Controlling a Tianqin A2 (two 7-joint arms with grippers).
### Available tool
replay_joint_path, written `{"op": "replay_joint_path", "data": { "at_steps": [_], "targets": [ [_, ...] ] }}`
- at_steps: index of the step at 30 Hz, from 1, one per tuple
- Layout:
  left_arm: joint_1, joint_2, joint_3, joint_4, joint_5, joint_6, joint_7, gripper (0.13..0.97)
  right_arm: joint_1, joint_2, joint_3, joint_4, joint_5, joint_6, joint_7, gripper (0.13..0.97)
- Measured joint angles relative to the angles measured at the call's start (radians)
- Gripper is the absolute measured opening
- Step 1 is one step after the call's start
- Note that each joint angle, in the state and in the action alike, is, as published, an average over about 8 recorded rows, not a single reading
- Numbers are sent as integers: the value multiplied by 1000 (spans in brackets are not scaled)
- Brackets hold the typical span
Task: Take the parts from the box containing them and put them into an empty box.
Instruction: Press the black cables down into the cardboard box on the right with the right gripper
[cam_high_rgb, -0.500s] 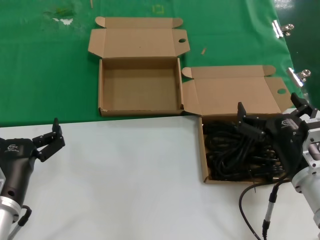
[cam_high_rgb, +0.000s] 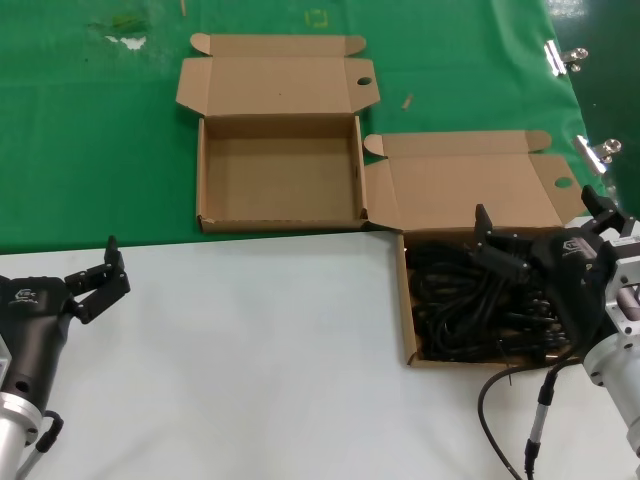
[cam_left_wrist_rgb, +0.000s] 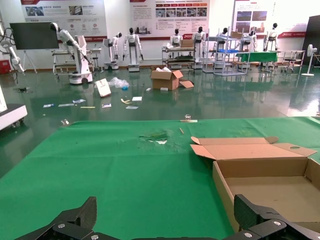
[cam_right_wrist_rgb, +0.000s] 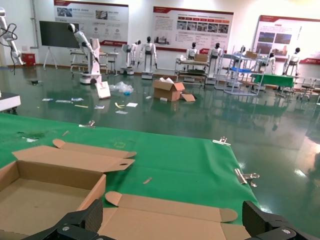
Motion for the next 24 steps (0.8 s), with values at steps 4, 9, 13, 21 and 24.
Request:
{"op": "replay_joint_path", "data": {
  "at_steps": [4,9,13,21,24],
  "targets": [
    [0,0,0,0,0,0,0,965,0,0,0,0,0,0,0,966],
    [0,0,0,0,0,0,0,961,0,0,0,0,0,0,0,966],
    [0,0,0,0,0,0,0,951,0,0,0,0,0,0,0,966],
    [0,0,0,0,0,0,0,895,1,16,-17,2,10,10,5,966],
    [0,0,0,0,0,0,0,846,3,45,-49,6,33,30,11,966]
  ]
}}
